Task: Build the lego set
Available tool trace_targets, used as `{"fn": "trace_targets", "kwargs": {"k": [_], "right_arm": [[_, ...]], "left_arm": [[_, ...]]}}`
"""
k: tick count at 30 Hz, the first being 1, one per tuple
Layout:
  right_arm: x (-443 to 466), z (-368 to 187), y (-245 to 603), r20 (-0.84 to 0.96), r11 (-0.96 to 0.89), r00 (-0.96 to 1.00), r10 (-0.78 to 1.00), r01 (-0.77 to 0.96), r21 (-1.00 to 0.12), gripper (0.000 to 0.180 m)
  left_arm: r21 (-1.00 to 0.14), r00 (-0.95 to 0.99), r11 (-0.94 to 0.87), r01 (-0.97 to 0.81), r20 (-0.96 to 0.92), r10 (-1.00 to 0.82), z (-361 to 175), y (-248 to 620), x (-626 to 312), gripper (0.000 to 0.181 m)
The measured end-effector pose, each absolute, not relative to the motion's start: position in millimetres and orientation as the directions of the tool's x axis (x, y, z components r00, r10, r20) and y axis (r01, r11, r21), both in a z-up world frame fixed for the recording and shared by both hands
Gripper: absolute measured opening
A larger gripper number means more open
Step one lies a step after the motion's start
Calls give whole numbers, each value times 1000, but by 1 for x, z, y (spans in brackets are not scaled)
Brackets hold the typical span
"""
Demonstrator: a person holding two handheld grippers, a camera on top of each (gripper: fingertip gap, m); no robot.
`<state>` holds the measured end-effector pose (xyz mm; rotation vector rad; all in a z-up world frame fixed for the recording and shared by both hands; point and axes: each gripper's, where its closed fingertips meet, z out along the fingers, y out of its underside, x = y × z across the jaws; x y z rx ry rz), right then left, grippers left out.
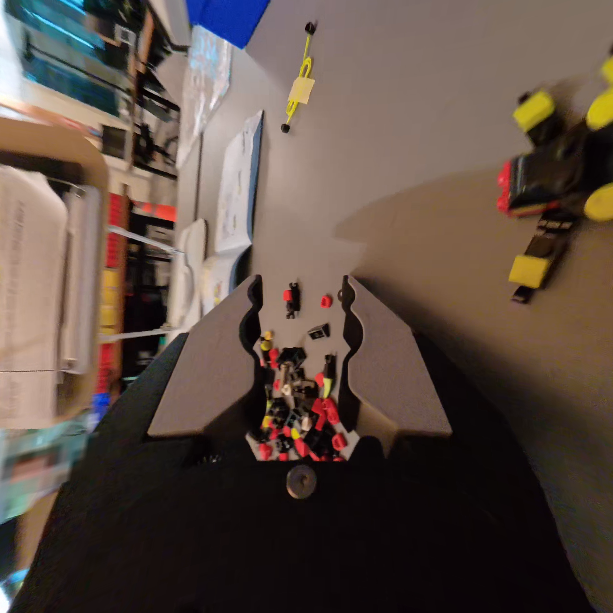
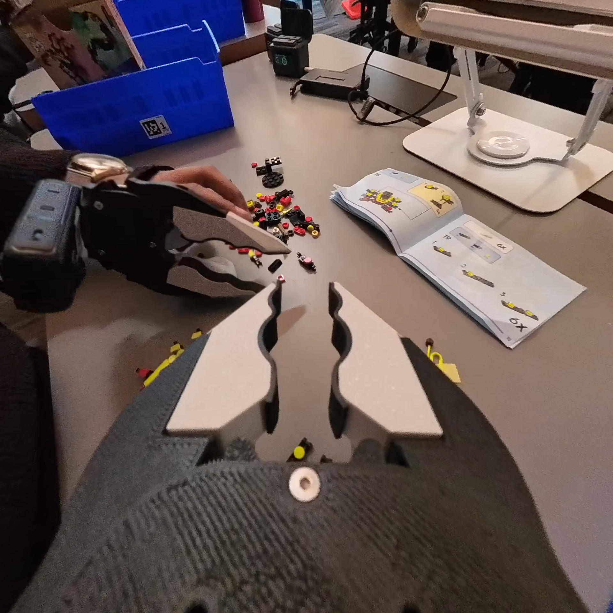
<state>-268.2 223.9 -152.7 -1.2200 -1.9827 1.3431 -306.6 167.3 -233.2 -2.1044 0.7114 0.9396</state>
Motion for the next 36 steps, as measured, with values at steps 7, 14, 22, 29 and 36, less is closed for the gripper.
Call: {"fn": "trace_targets", "kwargs": {"k": [7,14,22,29,36], "right_arm": [[-265,-154,226,-118,129,-509,853,423,-897,27],[-264,-153,227,-119,125,-508,853,421,-898,27],[-266,-154,229,-120,119,-497,860,424,-898,28],[-267,-158,229,-132,115,-496,858,438,-892,28],[-265,-155,230,-124,118,-496,859,428,-896,28]], "left_arm": [[-406,592,-617,-674,-797,-121,-240,161,-323,29],[-413,617,-681,-605,-783,-74,-239,133,-365,34],[-477,643,-689,-545,-766,22,-226,119,-379,39],[-581,728,-628,-518,-685,33,-221,139,-318,44],[-538,712,-672,-510,-702,22,-236,129,-330,42]]}}
